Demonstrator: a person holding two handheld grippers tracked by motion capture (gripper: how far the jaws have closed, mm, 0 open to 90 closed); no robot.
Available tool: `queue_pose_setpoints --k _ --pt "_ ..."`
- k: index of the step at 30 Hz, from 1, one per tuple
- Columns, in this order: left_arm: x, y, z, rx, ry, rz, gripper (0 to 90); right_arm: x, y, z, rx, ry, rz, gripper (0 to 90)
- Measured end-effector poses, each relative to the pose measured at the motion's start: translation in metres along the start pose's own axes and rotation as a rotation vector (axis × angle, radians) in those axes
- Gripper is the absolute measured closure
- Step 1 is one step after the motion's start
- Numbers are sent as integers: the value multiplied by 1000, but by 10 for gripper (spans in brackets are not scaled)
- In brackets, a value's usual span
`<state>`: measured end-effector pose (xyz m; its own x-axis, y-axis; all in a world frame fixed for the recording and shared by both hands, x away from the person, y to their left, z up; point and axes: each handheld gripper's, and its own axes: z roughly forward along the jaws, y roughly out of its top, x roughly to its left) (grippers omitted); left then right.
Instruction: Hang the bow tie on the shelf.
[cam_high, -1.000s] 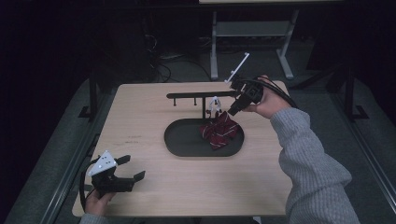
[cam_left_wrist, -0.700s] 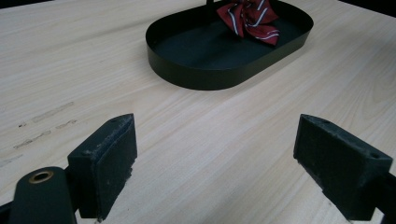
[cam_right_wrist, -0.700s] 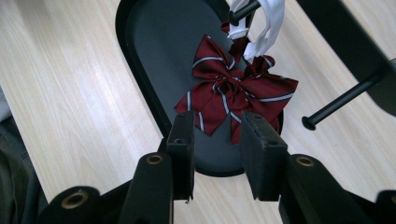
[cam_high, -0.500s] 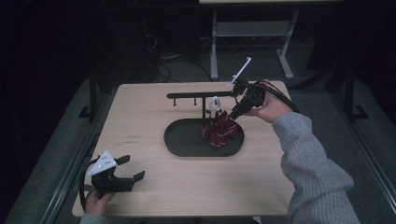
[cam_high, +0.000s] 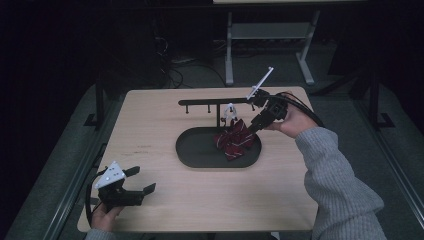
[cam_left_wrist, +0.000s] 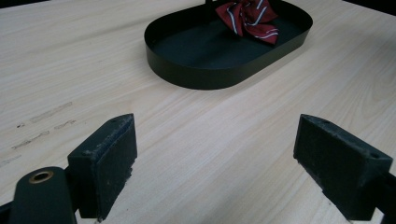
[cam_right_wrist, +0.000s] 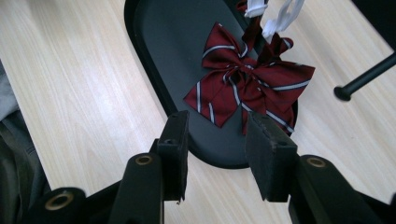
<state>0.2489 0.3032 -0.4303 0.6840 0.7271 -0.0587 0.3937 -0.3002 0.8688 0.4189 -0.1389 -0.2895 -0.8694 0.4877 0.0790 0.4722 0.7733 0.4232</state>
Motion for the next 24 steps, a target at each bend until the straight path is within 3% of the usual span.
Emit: queue_pose_setpoints --k 24 --pt "-1 0 1 6 -1 3 131 14 -42 8 -25 8 31 507"
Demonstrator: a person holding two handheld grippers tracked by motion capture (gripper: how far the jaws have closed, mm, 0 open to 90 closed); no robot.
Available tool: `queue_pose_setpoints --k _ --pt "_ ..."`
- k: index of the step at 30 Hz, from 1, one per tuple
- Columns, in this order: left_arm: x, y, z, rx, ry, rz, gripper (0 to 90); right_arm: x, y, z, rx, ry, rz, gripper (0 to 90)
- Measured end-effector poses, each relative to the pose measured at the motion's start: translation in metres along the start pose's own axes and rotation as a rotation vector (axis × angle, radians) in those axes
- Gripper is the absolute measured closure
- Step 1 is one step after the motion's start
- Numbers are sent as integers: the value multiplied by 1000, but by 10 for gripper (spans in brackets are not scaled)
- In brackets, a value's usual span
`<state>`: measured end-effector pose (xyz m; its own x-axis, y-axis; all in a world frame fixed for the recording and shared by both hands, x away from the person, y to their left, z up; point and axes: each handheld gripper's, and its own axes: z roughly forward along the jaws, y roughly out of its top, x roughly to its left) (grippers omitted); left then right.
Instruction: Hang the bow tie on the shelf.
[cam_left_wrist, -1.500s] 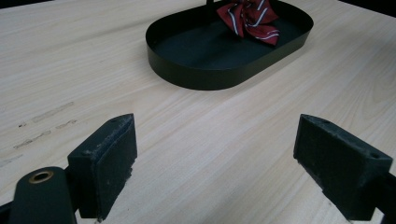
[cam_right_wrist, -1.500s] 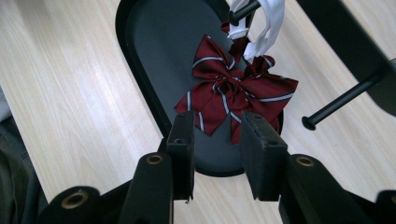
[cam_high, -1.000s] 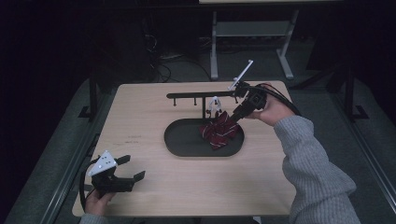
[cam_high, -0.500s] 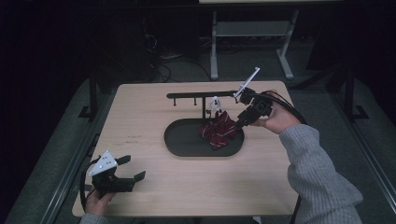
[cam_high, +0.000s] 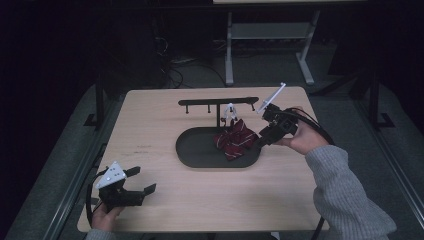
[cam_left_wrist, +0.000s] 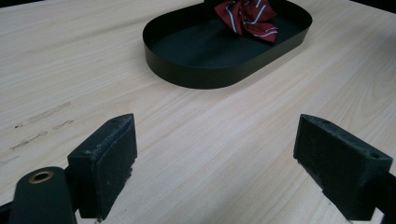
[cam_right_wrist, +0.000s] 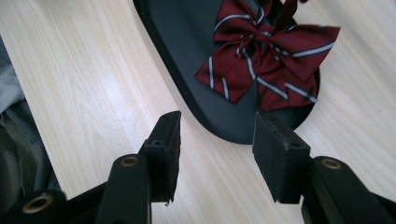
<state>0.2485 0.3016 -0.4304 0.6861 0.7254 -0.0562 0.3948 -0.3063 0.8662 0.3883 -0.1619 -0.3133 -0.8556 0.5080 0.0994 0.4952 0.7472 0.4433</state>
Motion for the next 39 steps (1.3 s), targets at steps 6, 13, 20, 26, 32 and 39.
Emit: queue_pose_setpoints --k 6,13,20,26,32,39 --pt "0 0 0 1 -1 0 131 2 -13 4 1 6 7 501" --pt "0 0 0 2 -1 4 131 4 -28 11 -5 16 24 498" --pt "-1 0 0 2 0 7 131 5 -45 18 -7 24 46 497" --pt "-1 0 0 3 1 8 131 7 -56 21 -7 28 65 495" --pt "-1 0 1 6 1 10 131 10 -69 25 -13 32 80 494" --pt "-3 0 2 7 -3 12 131 16 -89 35 -12 42 101 492"
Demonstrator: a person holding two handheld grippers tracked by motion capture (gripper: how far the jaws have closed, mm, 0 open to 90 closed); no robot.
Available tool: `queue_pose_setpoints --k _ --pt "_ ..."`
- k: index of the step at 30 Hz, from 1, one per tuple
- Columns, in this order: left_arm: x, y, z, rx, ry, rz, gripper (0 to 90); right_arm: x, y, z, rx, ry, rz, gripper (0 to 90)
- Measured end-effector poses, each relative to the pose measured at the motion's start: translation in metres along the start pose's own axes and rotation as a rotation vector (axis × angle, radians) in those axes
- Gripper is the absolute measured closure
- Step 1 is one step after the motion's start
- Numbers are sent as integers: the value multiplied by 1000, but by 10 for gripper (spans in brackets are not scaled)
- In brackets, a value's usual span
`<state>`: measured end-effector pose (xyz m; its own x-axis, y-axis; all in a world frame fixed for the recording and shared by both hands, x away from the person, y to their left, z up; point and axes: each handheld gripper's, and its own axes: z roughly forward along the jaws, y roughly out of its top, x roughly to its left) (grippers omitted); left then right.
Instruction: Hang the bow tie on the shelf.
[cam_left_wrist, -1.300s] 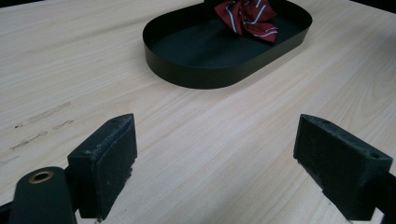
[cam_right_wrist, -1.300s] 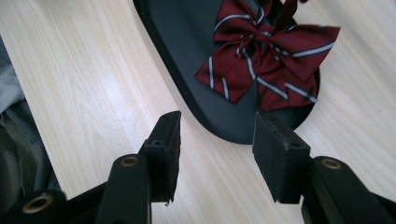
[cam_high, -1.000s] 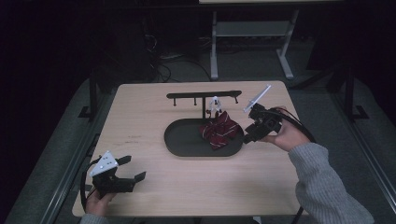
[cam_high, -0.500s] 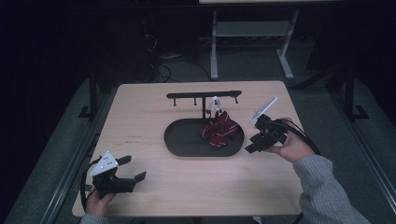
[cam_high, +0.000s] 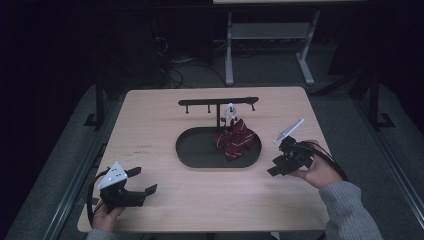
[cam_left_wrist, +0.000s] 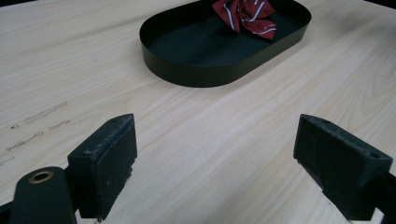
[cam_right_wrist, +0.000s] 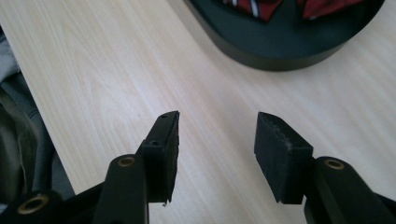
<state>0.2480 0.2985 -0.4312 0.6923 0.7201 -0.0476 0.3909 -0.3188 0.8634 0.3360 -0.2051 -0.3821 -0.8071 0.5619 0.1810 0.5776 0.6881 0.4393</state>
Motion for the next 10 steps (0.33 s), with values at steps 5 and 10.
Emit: queue_pose_setpoints --k 5,10 --pt "0 0 0 0 1 -1 131 4 -16 5 -21 0 10 482" --pt "0 0 0 4 1 3 131 11 -28 7 -50 -13 13 467"
